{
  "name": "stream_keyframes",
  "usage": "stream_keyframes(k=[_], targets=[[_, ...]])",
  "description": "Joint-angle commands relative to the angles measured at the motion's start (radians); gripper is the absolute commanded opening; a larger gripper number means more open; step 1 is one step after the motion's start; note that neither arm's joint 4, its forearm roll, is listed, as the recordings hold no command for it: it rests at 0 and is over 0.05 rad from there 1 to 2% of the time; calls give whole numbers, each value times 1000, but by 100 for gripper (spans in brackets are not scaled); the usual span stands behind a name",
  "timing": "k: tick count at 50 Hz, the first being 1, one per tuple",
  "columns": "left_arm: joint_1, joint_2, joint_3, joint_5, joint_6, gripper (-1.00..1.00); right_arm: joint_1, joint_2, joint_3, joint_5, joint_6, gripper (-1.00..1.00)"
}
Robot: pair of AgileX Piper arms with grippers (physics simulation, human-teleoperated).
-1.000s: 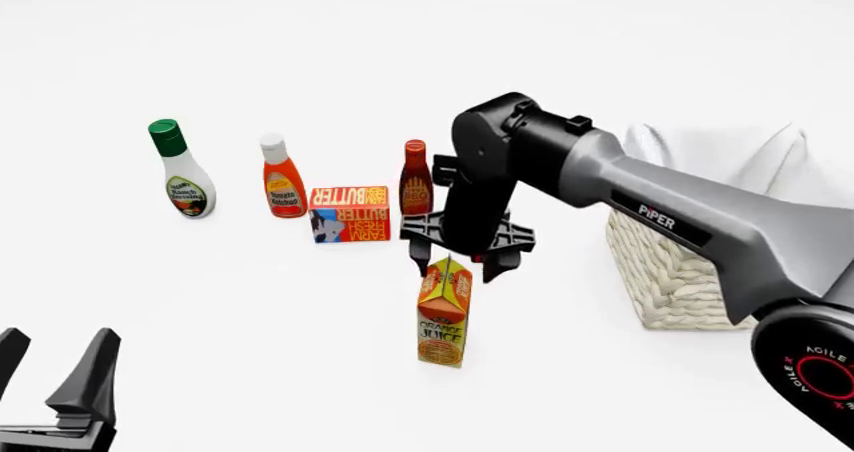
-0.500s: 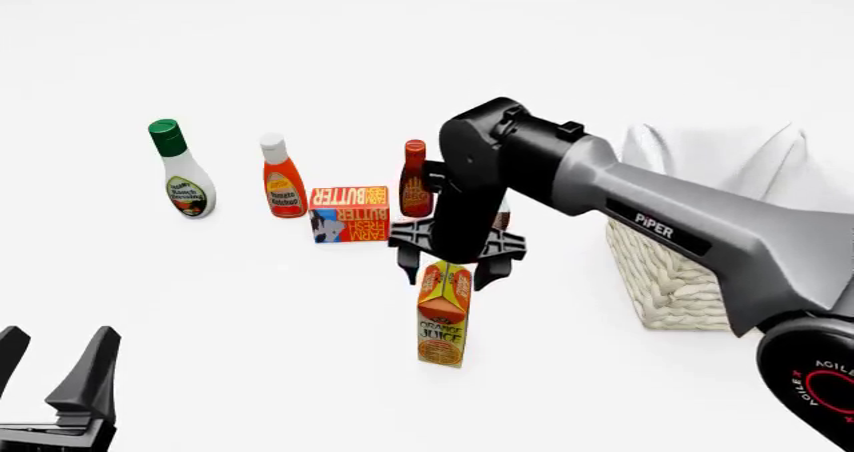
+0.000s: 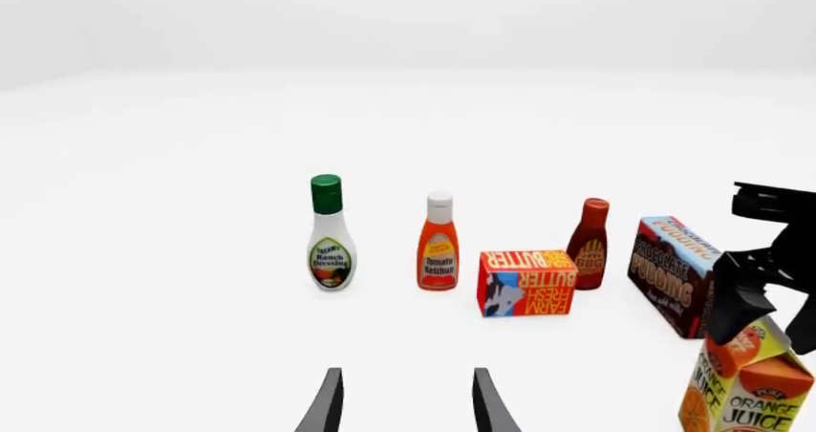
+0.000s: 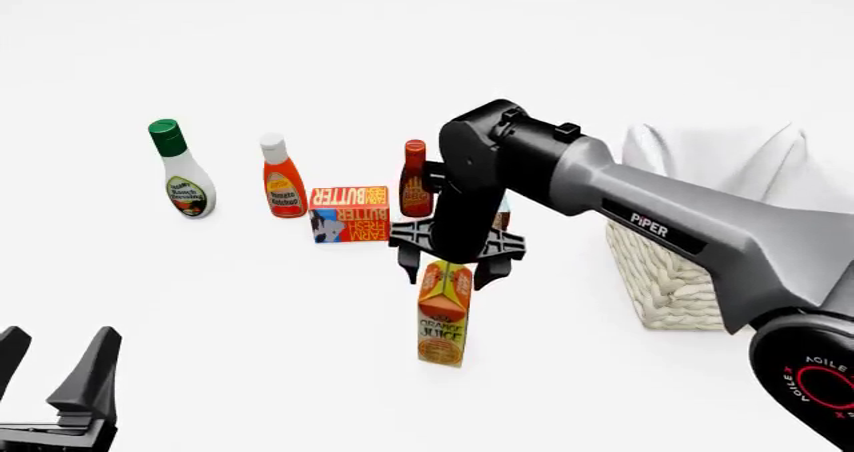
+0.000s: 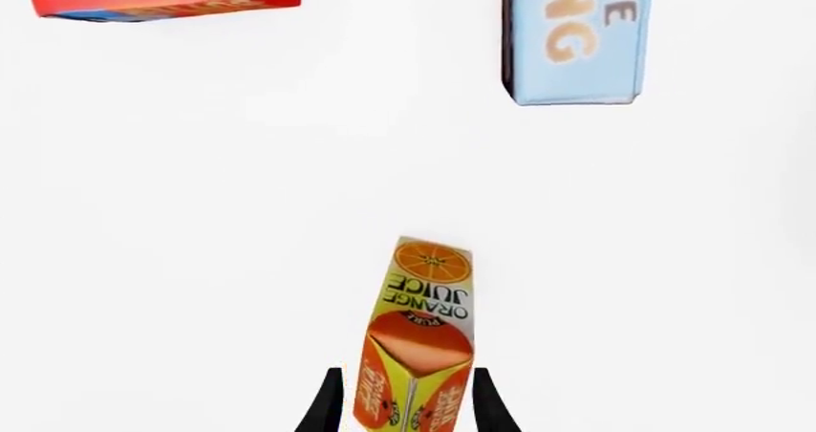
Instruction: Pick the orange juice and place it in the basket.
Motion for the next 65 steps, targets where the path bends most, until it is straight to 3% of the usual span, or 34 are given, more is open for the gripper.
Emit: stream_keyframes(k=[1,38,39,47,52,65], targets=[[0,-1,2,-1,1,100,-4,20,24,-16,-6,100],[0,-1,2,-1,0,100,28,31,113,-113,26,100],[0,-1,2,-1,0,100,37,26,120,-120,35,-100],[0,-1,2,-1,0,100,34,18,114,-110,31,-100],[0,-1,2,-1,0,100,64,-12,108,-99,58,-100],[0,-1,2,-2,0,100,66,-43,-2,14,38,-100]])
